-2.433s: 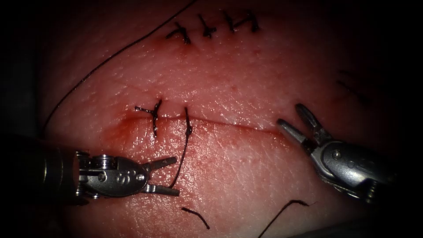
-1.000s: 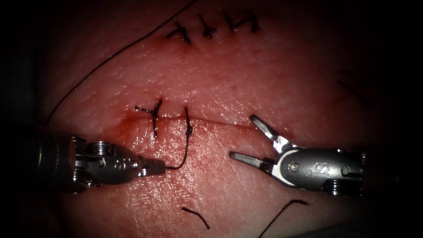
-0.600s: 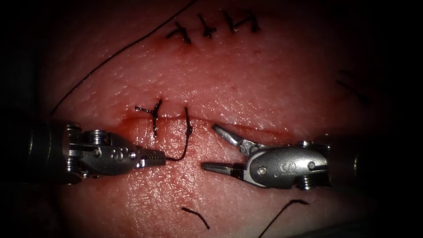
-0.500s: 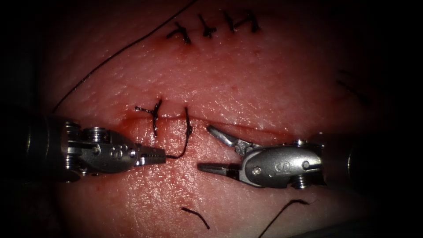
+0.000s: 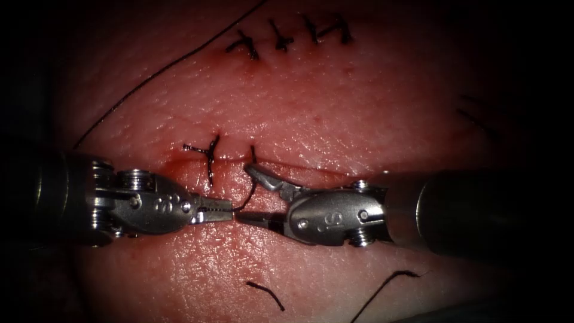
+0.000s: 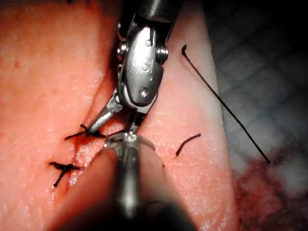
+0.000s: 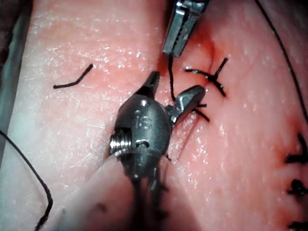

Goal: Wound Closure
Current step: Pick up remaining suture tail with left hand, then cut suture with right tool, then put the suture off-cut down

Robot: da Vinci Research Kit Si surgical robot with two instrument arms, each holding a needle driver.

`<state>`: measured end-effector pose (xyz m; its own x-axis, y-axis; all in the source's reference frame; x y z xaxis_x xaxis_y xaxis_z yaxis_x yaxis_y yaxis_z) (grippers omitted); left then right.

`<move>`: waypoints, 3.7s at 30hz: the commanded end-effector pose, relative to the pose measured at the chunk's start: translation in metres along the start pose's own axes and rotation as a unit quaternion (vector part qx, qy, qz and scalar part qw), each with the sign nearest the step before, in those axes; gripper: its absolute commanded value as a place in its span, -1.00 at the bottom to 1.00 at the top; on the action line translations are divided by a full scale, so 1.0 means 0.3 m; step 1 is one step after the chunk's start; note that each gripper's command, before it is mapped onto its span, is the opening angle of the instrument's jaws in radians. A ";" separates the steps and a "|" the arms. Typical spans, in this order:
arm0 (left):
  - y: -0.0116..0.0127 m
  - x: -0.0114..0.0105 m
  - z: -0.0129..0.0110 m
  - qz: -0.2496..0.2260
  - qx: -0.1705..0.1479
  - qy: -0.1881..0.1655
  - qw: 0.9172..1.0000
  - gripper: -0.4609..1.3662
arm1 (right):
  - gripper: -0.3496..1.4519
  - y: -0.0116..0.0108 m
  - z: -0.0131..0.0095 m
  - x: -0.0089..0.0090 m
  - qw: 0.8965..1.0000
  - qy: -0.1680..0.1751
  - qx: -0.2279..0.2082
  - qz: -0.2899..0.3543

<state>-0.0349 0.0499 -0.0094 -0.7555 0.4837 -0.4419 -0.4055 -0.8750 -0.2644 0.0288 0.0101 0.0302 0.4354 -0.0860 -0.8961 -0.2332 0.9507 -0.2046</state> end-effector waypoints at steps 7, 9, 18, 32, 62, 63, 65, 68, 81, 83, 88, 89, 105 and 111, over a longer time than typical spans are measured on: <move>0.0009 0.0007 -0.0011 0.000 -0.002 0.001 1.000 -0.88 | 0.82 -0.0002 0.0030 0.0000 1.000 0.010 -0.013 0.000; 0.0012 0.0009 -0.0012 0.001 -0.001 0.002 1.000 -0.88 | 0.83 -0.0007 0.0041 -0.0003 1.000 0.012 -0.012 -0.001; 0.0020 0.0013 -0.0014 0.003 -0.003 0.002 1.000 -0.88 | 0.83 -0.0012 0.0077 -0.0002 1.000 0.020 -0.012 -0.004; 0.0030 0.0013 -0.0011 0.003 -0.006 0.004 1.000 -0.88 | 0.79 -0.0016 0.0127 0.0015 1.000 0.028 -0.008 -0.004; 0.0054 0.0012 -0.0022 0.012 -0.010 0.005 1.000 -0.88 | -0.69 0.0001 0.0097 0.0000 1.000 -0.001 0.015 -0.007; 0.0062 0.0013 -0.0026 0.017 -0.011 0.010 1.000 -0.88 | -0.13 0.0001 0.0069 -0.0003 1.000 0.011 0.009 -0.007; 0.0078 0.0016 -0.0030 0.023 -0.018 0.017 0.999 -0.88 | 0.34 0.0007 0.0019 -0.0009 1.000 0.018 0.008 -0.007; 0.0101 0.0025 -0.0032 0.038 -0.040 0.035 0.998 -0.88 | 0.43 0.0017 -0.0054 -0.0017 1.000 0.005 0.002 -0.007; 0.0273 0.0116 0.0093 0.088 -0.108 0.095 0.986 -0.88 | 0.37 0.0145 -0.0452 -0.0068 0.998 -0.046 -0.048 0.010; 0.0303 0.0127 0.0131 0.090 -0.117 0.099 0.984 -0.88 | 0.37 0.0162 -0.0489 -0.0073 0.997 -0.055 -0.059 0.013; 0.0370 0.0145 0.0245 0.094 -0.144 0.098 0.980 -0.88 | 0.54 0.0173 -0.0531 -0.0073 0.994 -0.070 -0.085 0.015; 0.0380 0.0147 0.0264 0.092 -0.150 0.097 0.980 -0.88 | 0.54 0.0171 -0.0532 -0.0073 0.994 -0.071 -0.085 0.015; 0.0445 0.0129 0.0528 0.025 -0.175 -0.004 0.984 0.10 | 0.32 0.0144 -0.0510 -0.0039 0.994 -0.067 -0.084 0.015; 0.0370 0.0098 0.0561 0.028 -0.128 -0.011 0.991 0.42 | 0.22 0.0138 -0.0519 -0.0032 0.994 -0.067 -0.084 0.015</move>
<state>-0.0501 0.0415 0.0010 -0.7853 0.4321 -0.4434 -0.2175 -0.8631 -0.4558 0.0139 0.0095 0.0241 0.5342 -0.0065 -0.8453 -0.3853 0.8882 -0.2503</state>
